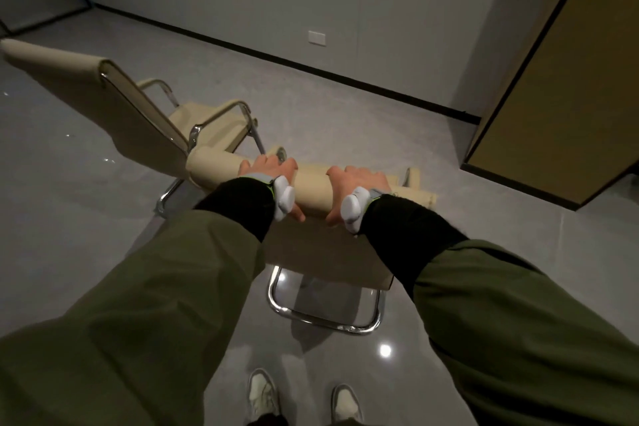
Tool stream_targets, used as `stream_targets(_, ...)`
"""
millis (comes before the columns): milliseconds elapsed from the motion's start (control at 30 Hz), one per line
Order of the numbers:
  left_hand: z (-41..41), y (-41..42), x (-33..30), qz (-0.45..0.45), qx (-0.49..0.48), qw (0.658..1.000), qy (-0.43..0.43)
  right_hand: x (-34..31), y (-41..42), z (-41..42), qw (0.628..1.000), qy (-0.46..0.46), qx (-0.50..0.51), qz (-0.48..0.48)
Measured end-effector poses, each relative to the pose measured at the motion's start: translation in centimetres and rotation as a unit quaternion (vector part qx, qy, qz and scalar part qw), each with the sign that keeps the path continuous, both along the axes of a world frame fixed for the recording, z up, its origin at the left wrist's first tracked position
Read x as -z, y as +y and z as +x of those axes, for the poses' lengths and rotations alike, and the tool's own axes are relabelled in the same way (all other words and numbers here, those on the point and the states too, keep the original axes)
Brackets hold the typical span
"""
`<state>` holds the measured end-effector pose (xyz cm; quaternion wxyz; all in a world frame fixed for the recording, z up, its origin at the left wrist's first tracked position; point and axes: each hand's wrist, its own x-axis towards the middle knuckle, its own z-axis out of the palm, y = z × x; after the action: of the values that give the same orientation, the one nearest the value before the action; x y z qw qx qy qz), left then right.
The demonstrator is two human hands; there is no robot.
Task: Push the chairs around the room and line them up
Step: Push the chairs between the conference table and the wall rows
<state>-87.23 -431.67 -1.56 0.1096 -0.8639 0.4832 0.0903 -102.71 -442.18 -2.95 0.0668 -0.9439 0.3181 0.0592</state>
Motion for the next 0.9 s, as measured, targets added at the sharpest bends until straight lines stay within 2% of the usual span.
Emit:
stream_targets(433, -4.9, 6.9, 0.6, -0.039, -0.048, 0.998, -0.011, -0.8, 4.0, -2.7, 0.998, 0.038, -0.059, -0.001)
stream_targets(667, -6.4, 12.3, 0.7, -0.066, -0.065, 0.996, 0.006, -1.1, 8.0, -2.9, 0.993, 0.083, -0.081, -0.01)
stream_targets(900, -7.8, 16.2, 1.0, -0.075, -0.071, 0.994, 0.025, -1.2, 11.1, -4.1, 0.991, 0.088, -0.097, -0.02)
